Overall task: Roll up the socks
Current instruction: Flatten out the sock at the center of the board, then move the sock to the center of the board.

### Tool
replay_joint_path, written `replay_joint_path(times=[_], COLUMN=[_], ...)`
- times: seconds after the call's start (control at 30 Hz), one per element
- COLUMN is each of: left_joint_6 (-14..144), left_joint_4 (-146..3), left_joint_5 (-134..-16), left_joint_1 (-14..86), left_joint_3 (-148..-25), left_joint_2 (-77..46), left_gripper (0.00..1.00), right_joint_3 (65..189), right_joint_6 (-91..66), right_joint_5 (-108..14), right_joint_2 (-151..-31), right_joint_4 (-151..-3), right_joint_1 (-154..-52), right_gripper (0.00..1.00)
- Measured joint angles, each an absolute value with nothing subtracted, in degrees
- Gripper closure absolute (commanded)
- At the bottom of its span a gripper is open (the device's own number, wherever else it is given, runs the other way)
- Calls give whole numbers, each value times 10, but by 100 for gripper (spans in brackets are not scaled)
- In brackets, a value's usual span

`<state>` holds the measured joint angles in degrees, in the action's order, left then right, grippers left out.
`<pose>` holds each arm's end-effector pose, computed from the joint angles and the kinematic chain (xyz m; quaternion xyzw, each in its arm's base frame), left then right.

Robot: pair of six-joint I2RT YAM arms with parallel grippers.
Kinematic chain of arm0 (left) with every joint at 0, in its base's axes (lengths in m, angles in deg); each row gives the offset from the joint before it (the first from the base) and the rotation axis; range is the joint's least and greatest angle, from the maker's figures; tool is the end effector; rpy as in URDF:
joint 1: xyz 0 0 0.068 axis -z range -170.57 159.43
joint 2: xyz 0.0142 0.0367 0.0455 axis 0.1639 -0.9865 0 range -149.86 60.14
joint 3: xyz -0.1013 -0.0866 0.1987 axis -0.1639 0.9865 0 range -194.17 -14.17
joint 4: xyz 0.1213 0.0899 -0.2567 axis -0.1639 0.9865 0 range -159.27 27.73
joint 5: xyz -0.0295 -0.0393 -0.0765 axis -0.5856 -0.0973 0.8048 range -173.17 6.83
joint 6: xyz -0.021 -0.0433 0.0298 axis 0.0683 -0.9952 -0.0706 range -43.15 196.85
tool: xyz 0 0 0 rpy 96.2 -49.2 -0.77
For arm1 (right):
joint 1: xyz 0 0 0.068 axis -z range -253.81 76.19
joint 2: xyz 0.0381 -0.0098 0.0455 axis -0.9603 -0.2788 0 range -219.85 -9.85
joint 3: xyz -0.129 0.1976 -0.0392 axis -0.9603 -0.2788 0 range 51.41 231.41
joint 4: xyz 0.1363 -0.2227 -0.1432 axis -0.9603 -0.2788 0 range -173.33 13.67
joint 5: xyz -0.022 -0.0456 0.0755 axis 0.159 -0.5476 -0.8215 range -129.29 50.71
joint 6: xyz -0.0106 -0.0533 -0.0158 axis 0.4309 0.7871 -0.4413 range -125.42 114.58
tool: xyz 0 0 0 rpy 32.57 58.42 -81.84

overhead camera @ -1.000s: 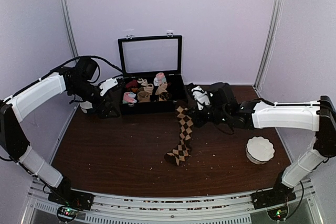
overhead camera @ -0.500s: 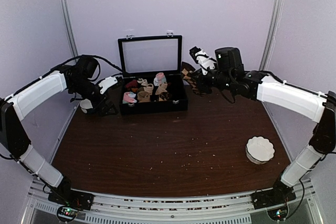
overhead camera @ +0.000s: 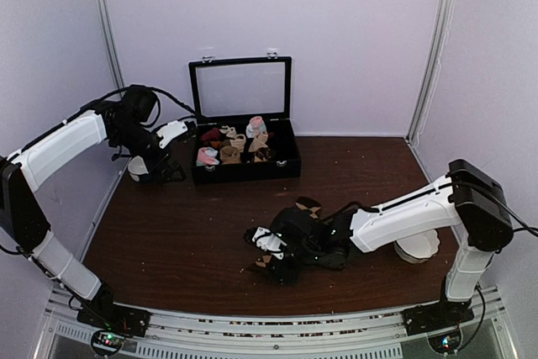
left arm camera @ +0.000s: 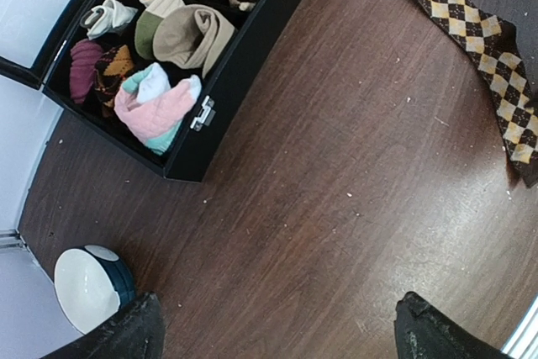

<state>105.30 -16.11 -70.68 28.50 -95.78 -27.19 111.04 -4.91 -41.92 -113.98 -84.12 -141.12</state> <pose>0.3332 -0.1243 0.2774 0.4125 0.8648 -0.0826 0.2742 0.1486 0.3602 0.0900 -0.5340 0.7811 0.1959 0.2578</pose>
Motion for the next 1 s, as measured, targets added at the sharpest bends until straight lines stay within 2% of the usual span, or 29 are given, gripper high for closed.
replay_joint_path(times=[0.17, 0.3, 0.4, 0.5, 0.53, 0.6, 0.73, 0.8, 0.87, 0.93, 1.0], left_joint_6=[1057, 1065, 1077, 1093, 1096, 1107, 1139, 1155, 1167, 1171, 1174], left_joint_4=[-154, -151, -149, -147, -146, -146, -146, -145, -139, -137, -137], left_joint_5=[-684, -655, -635, -616, -610, -593, -575, -577, -575, -574, -574], left_joint_1=[285, 285, 285, 285, 285, 285, 303, 327, 357, 369, 371], left_joint_3=[-958, -957, -955, -950, -950, -948, -936, -923, -915, -914, -913], left_joint_2=[-272, -272, -272, -272, -272, -272, -272, -273, -280, -287, -291], left_gripper=[2, 2, 3, 8, 9, 9, 6, 6, 7, 7, 7], right_joint_3=[1105, 1068, 1058, 1048, 1047, 1057, 1140, 1166, 1186, 1205, 1216], right_joint_6=[-93, -140, -171, -216, -229, -246, -271, -281, -296, -305, -318], right_joint_5=[-466, -483, -438, -363, -349, -336, -320, -326, -343, -358, -373], right_joint_2=[-1091, -1002, -965, -950, -951, -968, -1064, -1101, -1131, -1154, -1174], right_joint_4=[-832, -806, -796, -794, -795, -808, -853, -865, -887, -907, -919], right_joint_1=[-1380, -1322, -1292, -1270, -1260, -1230, -1180, -1175, -1176, -1176, -1178], right_gripper=[0, 0, 0, 0, 3, 16, 33, 51, 64, 70, 72])
